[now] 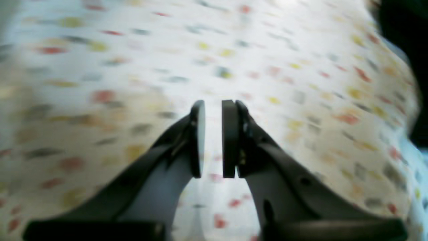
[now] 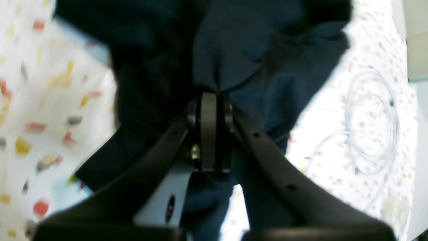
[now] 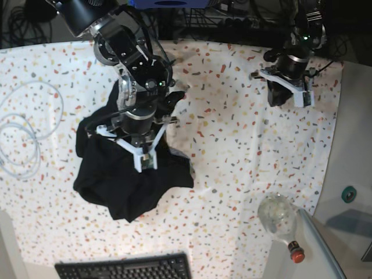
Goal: Layout the t-shirt on the table in an organized manner, then fold the t-shirt properly
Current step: 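Lower both grippers onto the crumpled black t-shirt and grasp its edges, then pull the grasped shirt edges apart with both grippers to stretch it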
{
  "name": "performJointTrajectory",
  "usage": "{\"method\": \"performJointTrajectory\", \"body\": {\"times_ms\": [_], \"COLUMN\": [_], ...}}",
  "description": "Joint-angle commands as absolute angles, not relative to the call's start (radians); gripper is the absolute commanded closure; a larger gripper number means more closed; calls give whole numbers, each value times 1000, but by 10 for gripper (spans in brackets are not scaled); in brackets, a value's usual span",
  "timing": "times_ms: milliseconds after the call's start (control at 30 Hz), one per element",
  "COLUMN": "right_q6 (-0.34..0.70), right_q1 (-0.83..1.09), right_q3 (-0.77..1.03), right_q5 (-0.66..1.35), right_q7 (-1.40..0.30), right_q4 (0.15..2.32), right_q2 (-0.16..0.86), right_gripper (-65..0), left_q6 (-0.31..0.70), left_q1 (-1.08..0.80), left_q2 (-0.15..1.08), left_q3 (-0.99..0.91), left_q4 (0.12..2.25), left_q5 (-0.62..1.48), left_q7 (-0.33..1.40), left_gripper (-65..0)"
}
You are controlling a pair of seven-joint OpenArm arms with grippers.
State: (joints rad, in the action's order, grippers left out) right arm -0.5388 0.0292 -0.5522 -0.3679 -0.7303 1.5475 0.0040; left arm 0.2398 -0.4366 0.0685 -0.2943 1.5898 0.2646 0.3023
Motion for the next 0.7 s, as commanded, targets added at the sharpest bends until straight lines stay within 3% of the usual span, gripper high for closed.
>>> {"method": "performJointTrajectory", "body": {"times_ms": [0, 300, 433, 600, 667], "right_q6": [-547, -340, -323, -323, -323], "right_q1": [13, -39, -74, -107, -127], "right_q3": [-529, -268, -196, -183, -183], "right_q5": [-386, -386, -386, -386, -386], "right_q7": [-707, -699, -697, -697, -697], "right_q4": [1596, 1624, 1618, 1610, 1600], "right_q2": [5, 91, 143, 200, 214], "right_gripper": [0, 0, 0, 0, 0], "left_q6": [245, 243, 242, 110, 50], "left_q1": [-433, -252, -125, 54, 107], "left_q2": [68, -12, -76, -108, -113], "left_q3": [-265, 76, 225, 443, 509], "left_q4": [1604, 1587, 1494, 1170, 1050], "left_q5": [252, 196, 196, 196, 205], "left_q7": [275, 274, 277, 271, 271], "left_gripper": [-81, -79, -77, -74, -18]}}
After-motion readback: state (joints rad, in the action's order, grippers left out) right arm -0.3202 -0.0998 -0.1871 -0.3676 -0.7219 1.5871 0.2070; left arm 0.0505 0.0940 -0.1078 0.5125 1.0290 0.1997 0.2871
